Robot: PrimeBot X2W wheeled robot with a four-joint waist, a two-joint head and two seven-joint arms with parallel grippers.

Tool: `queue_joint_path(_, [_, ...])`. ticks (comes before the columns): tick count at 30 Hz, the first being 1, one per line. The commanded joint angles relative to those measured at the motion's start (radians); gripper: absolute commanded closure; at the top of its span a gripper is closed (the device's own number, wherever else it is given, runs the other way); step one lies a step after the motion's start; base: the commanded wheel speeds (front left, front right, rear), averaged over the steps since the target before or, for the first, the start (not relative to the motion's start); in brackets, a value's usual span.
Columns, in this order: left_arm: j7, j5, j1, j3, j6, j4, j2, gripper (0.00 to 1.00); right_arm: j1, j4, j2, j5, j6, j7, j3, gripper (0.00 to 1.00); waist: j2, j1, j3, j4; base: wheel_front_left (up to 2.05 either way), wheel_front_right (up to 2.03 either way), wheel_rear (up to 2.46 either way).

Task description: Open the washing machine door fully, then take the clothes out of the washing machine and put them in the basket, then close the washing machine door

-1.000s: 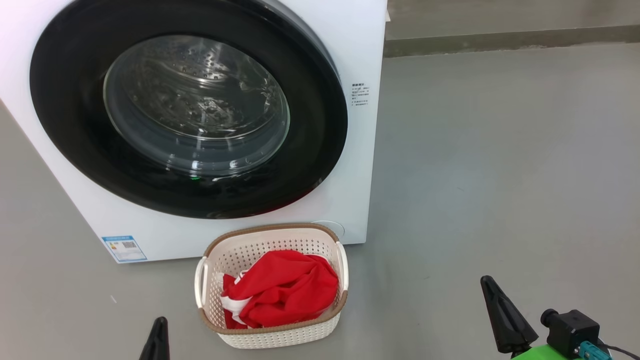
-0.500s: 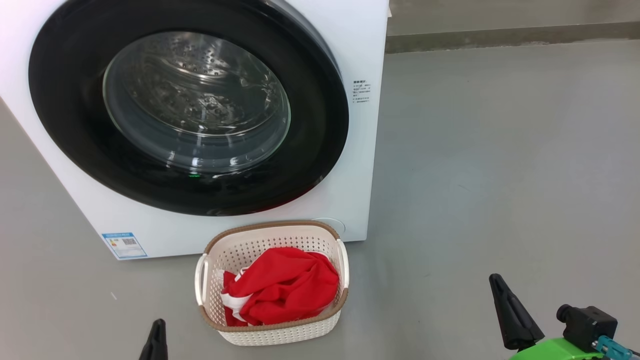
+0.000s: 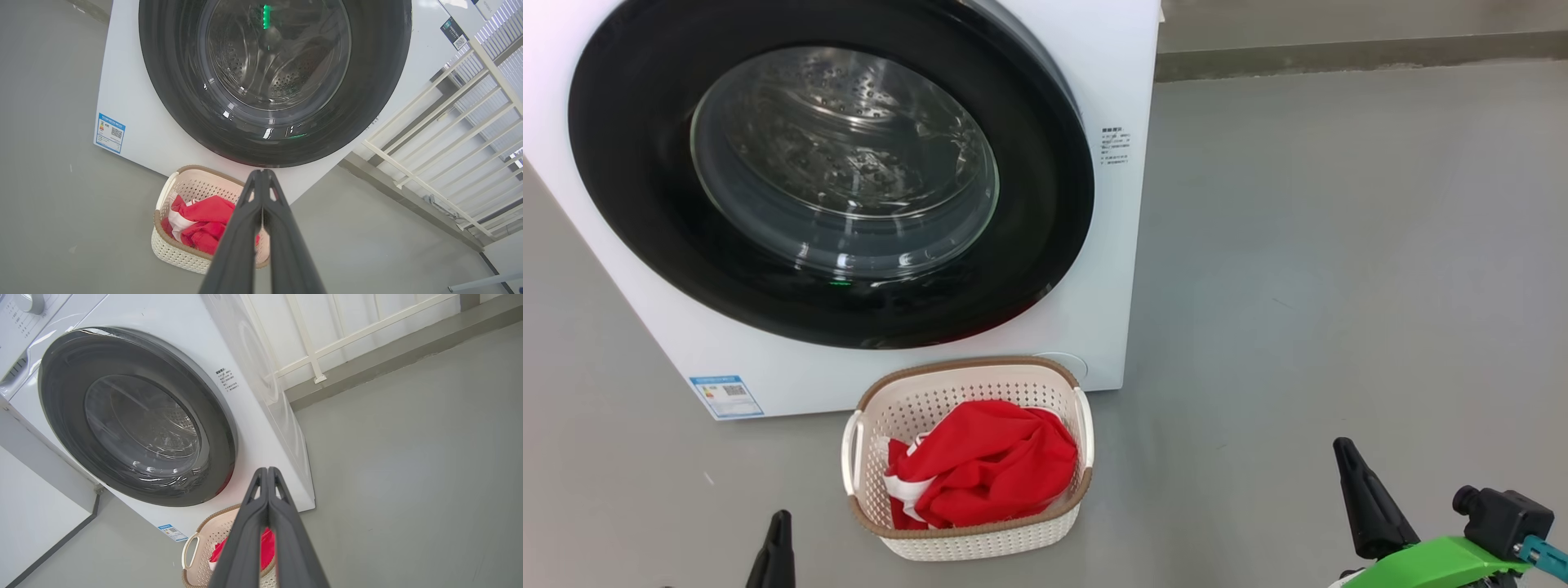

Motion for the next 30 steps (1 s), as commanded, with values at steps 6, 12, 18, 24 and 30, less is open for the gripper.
queue_joint_path(6, [0.02,-0.085,-0.051,0.02,-0.012,-0.016,0.015,1.0,-0.055,-0.02,-0.013,0.095,-0.001,0.02,-0.009,1.0,0.0,-0.0001,0.003,0.001,0.0,0.0,0.0])
queue_joint_path(12, [0.037,-0.148,-0.062,0.023,-0.015,-0.011,0.016,1.0,-0.063,-0.018,-0.014,0.162,-0.002,0.037,-0.016,1.0,0.0,-0.0001,0.006,0.002,0.0,0.0,0.0])
queue_joint_path(18, [0.054,-0.211,-0.072,0.026,-0.018,-0.007,0.017,1.0,-0.071,-0.016,-0.014,0.227,-0.002,0.054,-0.023,1.0,0.0,-0.0001,0.009,0.003,0.0,0.0,0.0])
queue_joint_path(24, [0.069,-0.264,-0.08,0.029,-0.02,-0.003,0.018,1.0,-0.077,-0.015,-0.014,0.282,-0.002,0.069,-0.029,1.0,0.0,-0.0001,0.012,0.004,0.0,0.0,0.0])
queue_joint_path(30, [0.086,-0.327,-0.09,0.033,-0.023,0.001,0.019,1.0,-0.085,-0.013,-0.015,0.348,-0.002,0.086,-0.037,1.0,0.0,-0.0001,0.015,0.005,0.0,0.0,0.0])
